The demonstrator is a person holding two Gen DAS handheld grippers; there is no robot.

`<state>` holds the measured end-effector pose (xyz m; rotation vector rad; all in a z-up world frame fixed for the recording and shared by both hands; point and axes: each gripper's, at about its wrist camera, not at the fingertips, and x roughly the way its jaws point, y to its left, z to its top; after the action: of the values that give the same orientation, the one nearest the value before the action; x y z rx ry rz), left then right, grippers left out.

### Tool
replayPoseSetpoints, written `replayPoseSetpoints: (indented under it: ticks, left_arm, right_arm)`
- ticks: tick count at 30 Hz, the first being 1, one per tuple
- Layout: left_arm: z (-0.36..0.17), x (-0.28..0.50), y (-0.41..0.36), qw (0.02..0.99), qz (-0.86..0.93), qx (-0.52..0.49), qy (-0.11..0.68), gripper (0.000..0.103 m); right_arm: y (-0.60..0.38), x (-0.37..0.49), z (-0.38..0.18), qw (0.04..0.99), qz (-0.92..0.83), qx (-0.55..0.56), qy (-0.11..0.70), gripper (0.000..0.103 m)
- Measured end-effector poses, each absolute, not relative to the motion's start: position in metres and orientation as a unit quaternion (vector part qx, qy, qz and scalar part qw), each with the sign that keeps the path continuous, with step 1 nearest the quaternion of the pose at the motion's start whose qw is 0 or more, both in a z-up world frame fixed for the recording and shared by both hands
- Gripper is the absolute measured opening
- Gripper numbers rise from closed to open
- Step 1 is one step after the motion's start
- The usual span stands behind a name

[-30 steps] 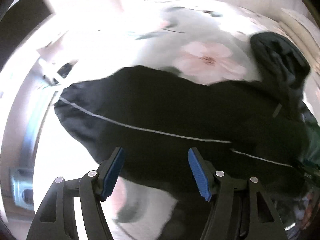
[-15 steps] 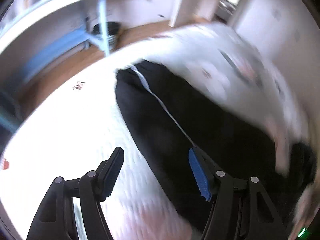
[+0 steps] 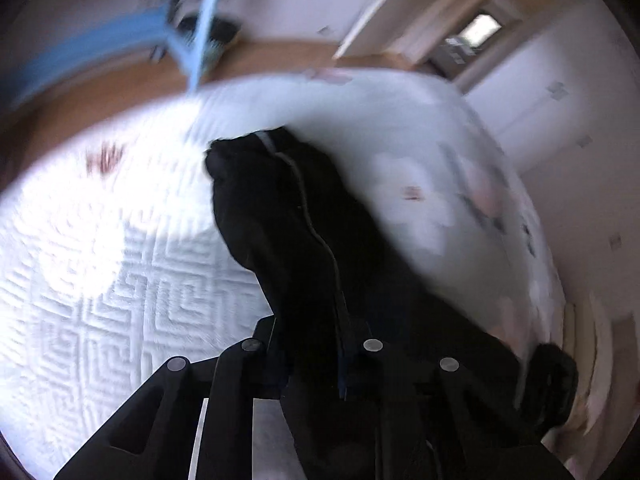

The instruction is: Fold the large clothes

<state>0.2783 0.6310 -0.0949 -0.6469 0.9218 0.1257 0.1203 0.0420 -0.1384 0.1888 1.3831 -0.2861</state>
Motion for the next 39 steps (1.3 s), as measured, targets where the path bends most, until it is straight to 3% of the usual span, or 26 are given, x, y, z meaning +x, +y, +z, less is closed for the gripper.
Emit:
replayPoseSetpoints:
  ticks: [8, 13, 20, 24, 27, 30, 32, 35, 37, 39]
  left_arm:
    - [0.03, 0.212, 0.492, 0.911, -0.097, -0.167, 0.363, 0.016]
    - [0.075, 0.169, 0.384, 0.91, -0.209, -0.103, 0.343, 0.016]
    - [0.078, 0.101, 0.223, 0.866, -0.359, -0.059, 0.344, 0.016]
    - [0.023, 0.081, 0.131, 0.83, -0.397, -0.036, 0.391, 0.017]
    - [-0.042, 0.065, 0.079, 0.81, -0.384, -0.01, 0.443, 0.024]
    - [-0.096, 0.062, 0.054, 0.779, -0.368, 0.0, 0.508, 0.041]
    - [-0.124, 0.062, 0.051, 0.752, -0.355, 0.001, 0.556, 0.044]
    - [-0.126, 0.047, 0.054, 0.732, -0.37, -0.005, 0.571, 0.054]
    - [-0.114, 0.046, 0.061, 0.714, -0.39, -0.028, 0.581, 0.071]
    - [-0.1, 0.04, 0.069, 0.71, -0.398, -0.039, 0.579, 0.075]
  right_arm:
    - [0.032, 0.098, -0.119, 0.783, -0.101, 0.119, 0.602, 0.072]
    - [0.019, 0.065, -0.089, 0.806, -0.078, 0.125, 0.574, 0.071]
    - [-0.023, 0.021, -0.054, 0.819, -0.065, 0.111, 0.558, 0.072]
    - [-0.055, 0.006, -0.049, 0.817, -0.077, 0.112, 0.56, 0.071]
    - [-0.081, -0.01, -0.053, 0.813, -0.089, 0.113, 0.564, 0.071]
    - [-0.102, -0.018, -0.063, 0.805, -0.096, 0.121, 0.572, 0.071]
    - [-0.115, -0.022, -0.067, 0.802, -0.096, 0.133, 0.574, 0.071]
    - [-0.123, -0.024, -0.066, 0.804, -0.078, 0.166, 0.566, 0.071]
    - [-0.123, -0.019, -0.064, 0.806, -0.054, 0.2, 0.554, 0.071]
    - [-0.12, -0.011, -0.062, 0.805, -0.024, 0.233, 0.545, 0.073]
